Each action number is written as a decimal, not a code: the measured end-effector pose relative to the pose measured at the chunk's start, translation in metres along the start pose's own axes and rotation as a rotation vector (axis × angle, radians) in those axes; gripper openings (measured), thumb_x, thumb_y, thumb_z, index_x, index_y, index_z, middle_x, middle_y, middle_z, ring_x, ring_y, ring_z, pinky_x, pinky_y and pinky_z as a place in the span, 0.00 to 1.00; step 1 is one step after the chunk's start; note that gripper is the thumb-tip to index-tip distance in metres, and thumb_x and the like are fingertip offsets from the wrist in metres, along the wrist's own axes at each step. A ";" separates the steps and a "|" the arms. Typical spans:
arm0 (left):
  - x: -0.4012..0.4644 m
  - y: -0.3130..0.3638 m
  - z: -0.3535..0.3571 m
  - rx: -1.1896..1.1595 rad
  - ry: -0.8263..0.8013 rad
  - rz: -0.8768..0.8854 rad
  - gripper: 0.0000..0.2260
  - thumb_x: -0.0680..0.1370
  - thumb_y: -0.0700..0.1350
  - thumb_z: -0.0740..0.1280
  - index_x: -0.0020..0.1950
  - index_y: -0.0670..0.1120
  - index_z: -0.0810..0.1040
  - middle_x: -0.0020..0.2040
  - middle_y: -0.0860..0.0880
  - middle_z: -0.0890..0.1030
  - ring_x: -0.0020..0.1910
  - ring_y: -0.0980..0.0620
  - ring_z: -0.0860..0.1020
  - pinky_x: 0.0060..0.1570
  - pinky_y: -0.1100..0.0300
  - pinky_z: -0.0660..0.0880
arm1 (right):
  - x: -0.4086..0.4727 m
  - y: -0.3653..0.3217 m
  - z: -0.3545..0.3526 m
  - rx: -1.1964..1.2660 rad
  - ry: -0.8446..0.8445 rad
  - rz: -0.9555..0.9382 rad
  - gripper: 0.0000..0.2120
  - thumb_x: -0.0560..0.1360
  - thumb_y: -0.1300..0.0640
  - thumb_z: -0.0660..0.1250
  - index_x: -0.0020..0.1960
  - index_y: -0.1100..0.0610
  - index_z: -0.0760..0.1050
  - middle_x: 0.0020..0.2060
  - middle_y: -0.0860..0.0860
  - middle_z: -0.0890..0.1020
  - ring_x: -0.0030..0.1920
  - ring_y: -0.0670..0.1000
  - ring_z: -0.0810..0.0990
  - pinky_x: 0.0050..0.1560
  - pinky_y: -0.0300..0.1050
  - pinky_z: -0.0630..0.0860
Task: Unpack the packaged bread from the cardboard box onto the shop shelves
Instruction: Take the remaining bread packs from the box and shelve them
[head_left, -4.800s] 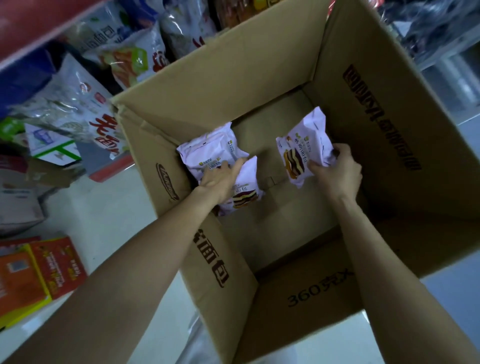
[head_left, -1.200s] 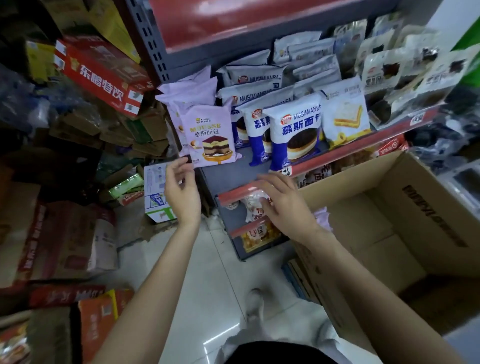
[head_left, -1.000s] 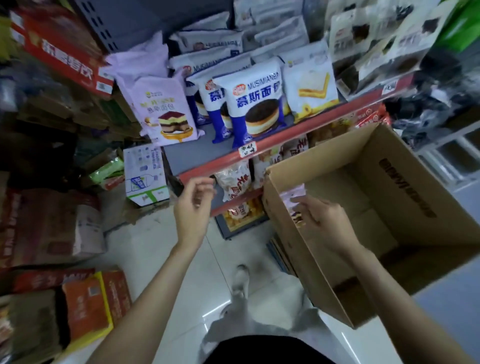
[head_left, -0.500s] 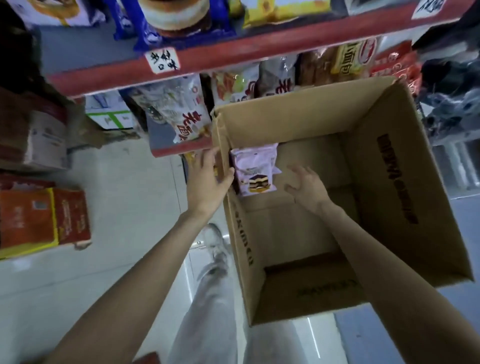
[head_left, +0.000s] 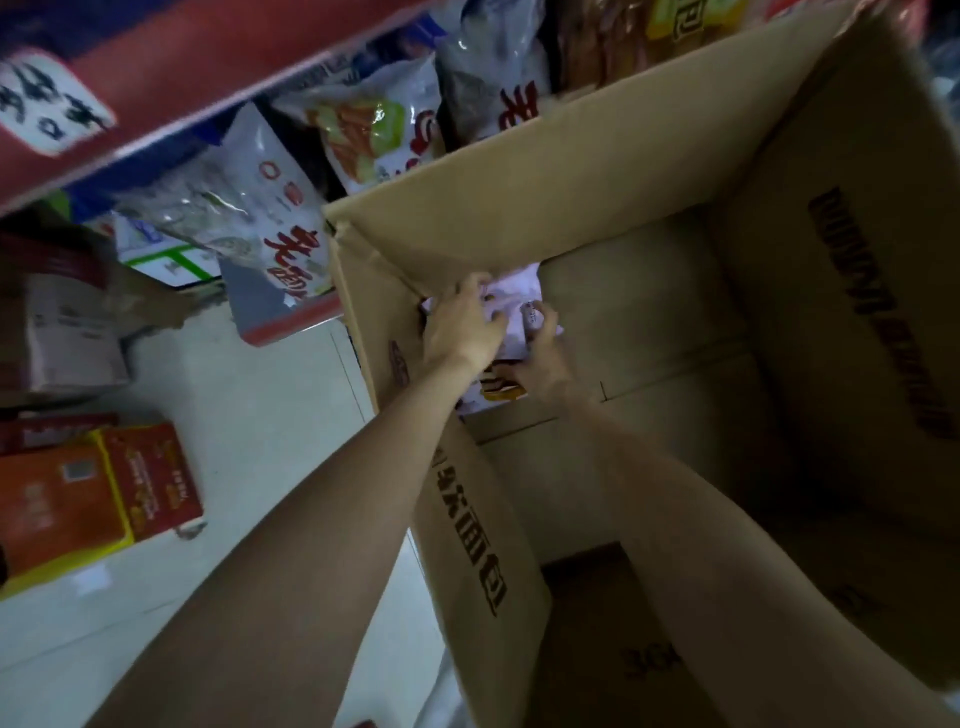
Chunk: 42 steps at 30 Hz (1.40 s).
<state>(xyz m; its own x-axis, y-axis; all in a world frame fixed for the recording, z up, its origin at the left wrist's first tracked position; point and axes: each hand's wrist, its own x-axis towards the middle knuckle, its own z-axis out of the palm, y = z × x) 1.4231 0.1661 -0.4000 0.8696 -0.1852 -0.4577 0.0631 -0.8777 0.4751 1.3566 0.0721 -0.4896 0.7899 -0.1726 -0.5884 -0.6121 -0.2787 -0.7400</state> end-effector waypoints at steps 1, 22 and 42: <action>0.010 -0.007 0.006 0.009 -0.013 -0.046 0.19 0.77 0.43 0.64 0.68 0.45 0.69 0.65 0.44 0.72 0.64 0.44 0.71 0.58 0.55 0.68 | -0.001 0.005 0.000 0.016 0.016 -0.012 0.41 0.63 0.58 0.79 0.68 0.60 0.59 0.54 0.51 0.74 0.56 0.56 0.77 0.52 0.52 0.76; 0.033 -0.031 0.073 0.669 -0.122 0.210 0.21 0.72 0.52 0.68 0.61 0.47 0.69 0.64 0.43 0.68 0.64 0.43 0.67 0.61 0.51 0.63 | -0.046 0.088 -0.114 0.064 0.355 0.415 0.24 0.73 0.51 0.69 0.63 0.61 0.70 0.57 0.57 0.79 0.56 0.57 0.78 0.52 0.48 0.74; -0.014 0.005 0.012 -0.020 -0.286 0.056 0.23 0.71 0.62 0.69 0.55 0.45 0.75 0.50 0.49 0.81 0.51 0.48 0.78 0.48 0.55 0.72 | -0.169 0.000 -0.148 0.434 0.598 0.178 0.14 0.72 0.52 0.70 0.55 0.50 0.71 0.49 0.46 0.79 0.52 0.48 0.80 0.53 0.47 0.77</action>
<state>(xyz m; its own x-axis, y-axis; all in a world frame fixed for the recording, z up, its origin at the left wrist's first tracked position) 1.4052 0.1585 -0.4002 0.6989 -0.3524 -0.6223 0.0315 -0.8542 0.5191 1.2284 -0.0386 -0.3418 0.4872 -0.6971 -0.5260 -0.5938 0.1771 -0.7848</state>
